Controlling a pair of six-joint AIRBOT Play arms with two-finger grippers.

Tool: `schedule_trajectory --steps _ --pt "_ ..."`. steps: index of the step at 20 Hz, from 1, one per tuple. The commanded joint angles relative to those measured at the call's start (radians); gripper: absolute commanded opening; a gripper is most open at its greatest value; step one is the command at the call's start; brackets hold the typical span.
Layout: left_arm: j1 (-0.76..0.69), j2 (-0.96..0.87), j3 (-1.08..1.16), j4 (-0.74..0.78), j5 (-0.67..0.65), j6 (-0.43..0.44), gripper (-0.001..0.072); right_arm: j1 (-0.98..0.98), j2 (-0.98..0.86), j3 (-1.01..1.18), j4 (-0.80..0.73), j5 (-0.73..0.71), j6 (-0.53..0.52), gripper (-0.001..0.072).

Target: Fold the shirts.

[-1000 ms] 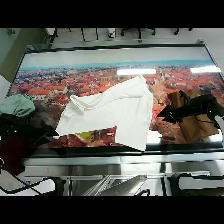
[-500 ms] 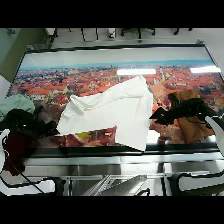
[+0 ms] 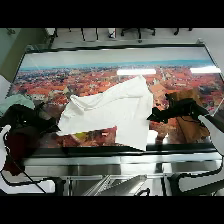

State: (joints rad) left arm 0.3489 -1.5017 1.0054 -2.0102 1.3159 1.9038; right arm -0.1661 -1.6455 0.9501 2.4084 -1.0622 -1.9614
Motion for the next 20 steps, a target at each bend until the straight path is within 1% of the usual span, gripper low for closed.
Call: schedule_trajectory --steps 1,3,5,7,8,11,13,14,16,17,18,20 --pt "0.002 0.073 0.004 -0.087 -0.027 0.0 0.0013 0.006 0.011 0.051 0.032 0.02 -0.007 0.0016" --pt "0.003 0.18 0.052 -0.167 -0.023 0.0 0.0013 -0.004 0.081 0.129 0.07 -0.024 -0.006 0.0016" --pt "0.003 0.314 0.174 -0.24 -0.004 -0.009 0.0013 -0.019 0.206 0.267 0.108 -0.08 -0.005 0.0016" --pt "0.003 0.459 0.349 -0.287 -0.038 -0.075 0.0013 -0.042 0.362 0.45 0.129 -0.095 0.014 0.0015" --pt "0.003 0.535 0.456 -0.288 -0.071 -0.116 0.0013 -0.051 0.435 0.55 0.129 -0.092 0.024 0.0015" --pt "0.003 0.72 0.76 -0.284 -0.183 -0.182 0.0013 -0.072 0.629 0.877 0.122 -0.072 0.023 0.0015" --pt "0.003 0.805 0.936 -0.217 -0.266 -0.237 0.0013 -0.072 0.728 1.05 0.075 -0.003 0.019 0.0015" --pt "0.003 0.84 1.008 -0.142 -0.306 -0.277 0.0012 -0.072 0.776 1.114 0.03 0.046 0.019 0.0015" --pt "0.003 0.896 1.088 0.062 -0.348 -0.366 0.0013 -0.071 0.86 1.144 -0.065 0.148 0.02 0.0015" --pt "0.003 0.916 1.109 0.168 -0.343 -0.412 0.0013 -0.071 0.891 1.141 -0.108 0.174 0.021 0.0015" --pt "0.001 0.93 1.105 0.24 -0.335 -0.437 0.0013 -0.071 0.902 1.141 -0.129 0.171 0.023 0.0015" --pt "-0.023 0.95 1.034 0.263 -0.335 -0.444 0.0013 -0.071 0.89 1.126 -0.126 0.153 0.024 0.0015"
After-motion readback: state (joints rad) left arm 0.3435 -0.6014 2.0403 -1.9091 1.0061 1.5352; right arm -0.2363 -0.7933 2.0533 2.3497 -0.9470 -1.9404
